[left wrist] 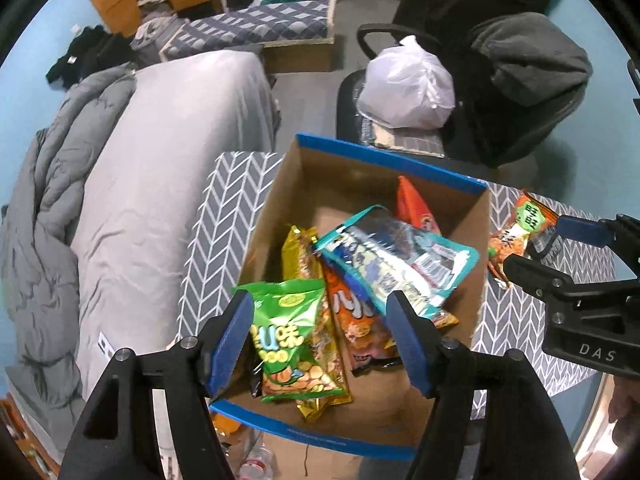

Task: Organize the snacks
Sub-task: 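Move both tools from the box toward the Wangwang bag and black bag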

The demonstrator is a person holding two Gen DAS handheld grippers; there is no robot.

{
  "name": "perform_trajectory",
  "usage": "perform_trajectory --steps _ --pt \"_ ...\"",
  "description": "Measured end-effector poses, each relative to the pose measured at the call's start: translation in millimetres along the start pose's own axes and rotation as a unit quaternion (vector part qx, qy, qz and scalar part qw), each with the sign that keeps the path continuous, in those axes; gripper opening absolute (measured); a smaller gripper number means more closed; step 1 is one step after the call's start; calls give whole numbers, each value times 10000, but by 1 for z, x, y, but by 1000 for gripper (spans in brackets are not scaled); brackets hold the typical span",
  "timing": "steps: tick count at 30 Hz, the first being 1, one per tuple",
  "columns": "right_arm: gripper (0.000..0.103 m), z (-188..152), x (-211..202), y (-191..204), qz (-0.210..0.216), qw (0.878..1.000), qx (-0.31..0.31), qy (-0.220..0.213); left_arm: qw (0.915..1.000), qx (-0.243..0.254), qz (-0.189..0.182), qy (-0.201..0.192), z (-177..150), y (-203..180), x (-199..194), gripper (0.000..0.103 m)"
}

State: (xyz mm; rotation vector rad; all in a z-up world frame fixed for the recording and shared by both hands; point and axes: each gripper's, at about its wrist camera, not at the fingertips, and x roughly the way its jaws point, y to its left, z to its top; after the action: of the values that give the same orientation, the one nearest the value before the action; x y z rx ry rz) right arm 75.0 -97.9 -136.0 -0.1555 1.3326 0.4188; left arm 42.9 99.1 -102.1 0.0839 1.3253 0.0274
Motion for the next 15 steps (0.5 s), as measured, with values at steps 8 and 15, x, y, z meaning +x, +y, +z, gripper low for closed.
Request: perform_trajectory --steps 8,15 --pt "81 -21 -7 -42 -128 9985 539 37 9989 444 -150 -13 16 -34 1 70" --pt "81 -40 -5 -89 -295 9946 992 121 9961 853 -178 -125 26 -71 1 70"
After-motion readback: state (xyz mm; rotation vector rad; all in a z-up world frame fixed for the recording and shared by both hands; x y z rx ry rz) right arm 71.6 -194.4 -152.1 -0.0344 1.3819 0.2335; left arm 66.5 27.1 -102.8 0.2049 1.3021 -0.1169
